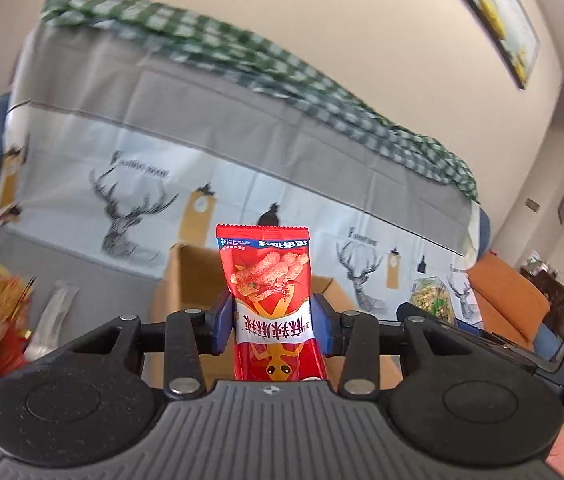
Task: Organize snacks
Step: 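Carry both bags to the box while the right gripper releases the peanut bag inside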
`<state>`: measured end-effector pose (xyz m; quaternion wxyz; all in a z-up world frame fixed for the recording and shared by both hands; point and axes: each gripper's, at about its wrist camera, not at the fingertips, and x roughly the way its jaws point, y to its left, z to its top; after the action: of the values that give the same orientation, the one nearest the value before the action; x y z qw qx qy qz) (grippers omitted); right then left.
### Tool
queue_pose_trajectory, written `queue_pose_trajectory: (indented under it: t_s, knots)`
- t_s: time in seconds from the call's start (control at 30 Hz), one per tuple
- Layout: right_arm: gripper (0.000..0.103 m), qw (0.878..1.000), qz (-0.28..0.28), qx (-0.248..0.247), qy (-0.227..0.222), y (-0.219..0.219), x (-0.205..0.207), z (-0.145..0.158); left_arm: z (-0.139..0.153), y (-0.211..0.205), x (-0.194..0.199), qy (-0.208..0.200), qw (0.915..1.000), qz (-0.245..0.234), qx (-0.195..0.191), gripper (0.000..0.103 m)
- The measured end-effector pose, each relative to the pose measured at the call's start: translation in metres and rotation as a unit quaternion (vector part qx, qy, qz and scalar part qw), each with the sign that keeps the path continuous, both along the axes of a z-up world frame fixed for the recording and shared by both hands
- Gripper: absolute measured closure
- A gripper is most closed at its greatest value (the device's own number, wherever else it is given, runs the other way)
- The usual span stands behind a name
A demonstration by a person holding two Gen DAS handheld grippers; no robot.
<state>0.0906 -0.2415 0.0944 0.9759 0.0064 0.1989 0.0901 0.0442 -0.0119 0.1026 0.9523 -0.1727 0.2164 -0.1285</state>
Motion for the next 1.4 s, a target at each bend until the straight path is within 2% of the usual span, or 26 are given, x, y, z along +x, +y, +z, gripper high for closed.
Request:
queue_pose_trajectory:
  t_s: [0.07,0.13,0.17,0.23,0.27,0.37,0.5,0.6,0.73,1.17,1.4]
  knots:
    - [0.016,1.000,-0.012,0.007,0.004,-0.006,0.002,-0.003,-0.004,-0.010,0.004,-0.016,0.9996,-0.018,0.015,0.058]
    - [0.016,0.999,-0.018,0.018,0.027,-0.010,0.004,-0.010,-0.018,-0.019,0.002,-0.020,0.9987,-0.033,0.033,0.058]
    - [0.016,0.999,-0.021,0.016,0.028,-0.010,0.004,-0.012,-0.027,-0.022,0.003,-0.005,0.9985,-0.037,0.040,0.058]
    - [0.016,0.999,-0.022,0.009,0.031,-0.010,0.006,-0.015,-0.039,-0.026,0.011,0.025,0.9982,-0.050,0.023,0.058]
    - [0.016,0.999,-0.022,0.007,0.034,-0.010,0.007,-0.016,-0.042,-0.030,0.014,0.031,0.9977,-0.057,0.019,0.058]
    - [0.016,0.999,-0.024,-0.005,0.041,-0.012,0.011,-0.021,-0.048,-0.041,0.017,0.027,0.9968,-0.063,0.040,0.058]
    - [0.016,0.998,-0.036,-0.013,0.044,-0.016,0.013,-0.023,-0.048,-0.041,0.018,0.024,0.9966,-0.069,0.039,0.058]
    - [0.016,0.998,-0.041,-0.016,0.050,-0.016,0.014,-0.025,-0.049,-0.033,0.022,0.035,0.9971,-0.066,0.015,0.058]
    - [0.016,0.998,-0.035,-0.027,0.052,-0.010,0.015,-0.027,-0.051,-0.026,0.025,0.047,0.9973,-0.056,0.002,0.058]
    - [0.016,0.996,-0.004,-0.075,0.044,0.008,0.013,-0.031,-0.051,-0.024,0.022,0.043,0.9978,-0.051,0.002,0.058]
    - [0.017,0.996,-0.001,-0.079,0.038,0.009,0.012,-0.031,-0.046,-0.024,0.018,0.022,0.9983,-0.053,-0.003,0.058]
